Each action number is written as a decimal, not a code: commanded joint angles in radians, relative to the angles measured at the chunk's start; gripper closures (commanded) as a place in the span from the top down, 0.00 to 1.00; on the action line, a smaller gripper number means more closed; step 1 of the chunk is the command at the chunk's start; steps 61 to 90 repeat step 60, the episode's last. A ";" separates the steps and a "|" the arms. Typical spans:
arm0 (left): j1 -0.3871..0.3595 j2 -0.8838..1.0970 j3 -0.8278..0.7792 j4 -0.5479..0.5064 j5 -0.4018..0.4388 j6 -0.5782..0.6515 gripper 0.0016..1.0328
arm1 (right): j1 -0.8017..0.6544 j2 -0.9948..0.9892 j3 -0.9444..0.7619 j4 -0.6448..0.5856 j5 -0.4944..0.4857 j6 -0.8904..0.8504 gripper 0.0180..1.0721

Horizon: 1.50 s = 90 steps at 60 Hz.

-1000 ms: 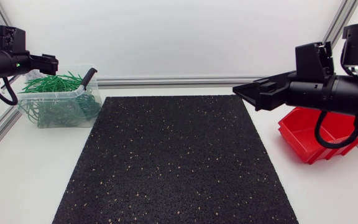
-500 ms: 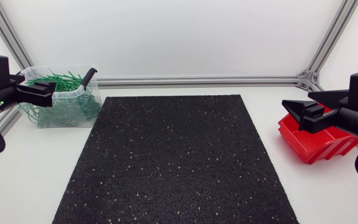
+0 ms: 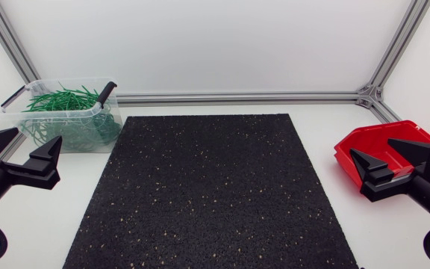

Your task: Take a green cable tie from the red box, thread the tail through the head to close it, then place it in the transparent bin on the left.

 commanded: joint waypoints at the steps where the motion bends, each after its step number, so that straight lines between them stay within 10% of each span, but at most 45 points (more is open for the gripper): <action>1: -0.014 -0.046 -0.045 -0.002 -0.013 -0.037 0.96 | 0.021 -0.044 -0.049 0.023 0.029 0.034 0.96; 43: -0.097 -0.408 -0.306 -0.062 -0.113 -0.200 0.96 | 0.178 -0.408 -0.318 0.130 0.308 0.216 0.96; 90: -0.107 -0.454 -0.340 -0.070 -0.126 -0.220 0.96 | 0.179 -0.409 -0.319 0.131 0.309 0.216 0.96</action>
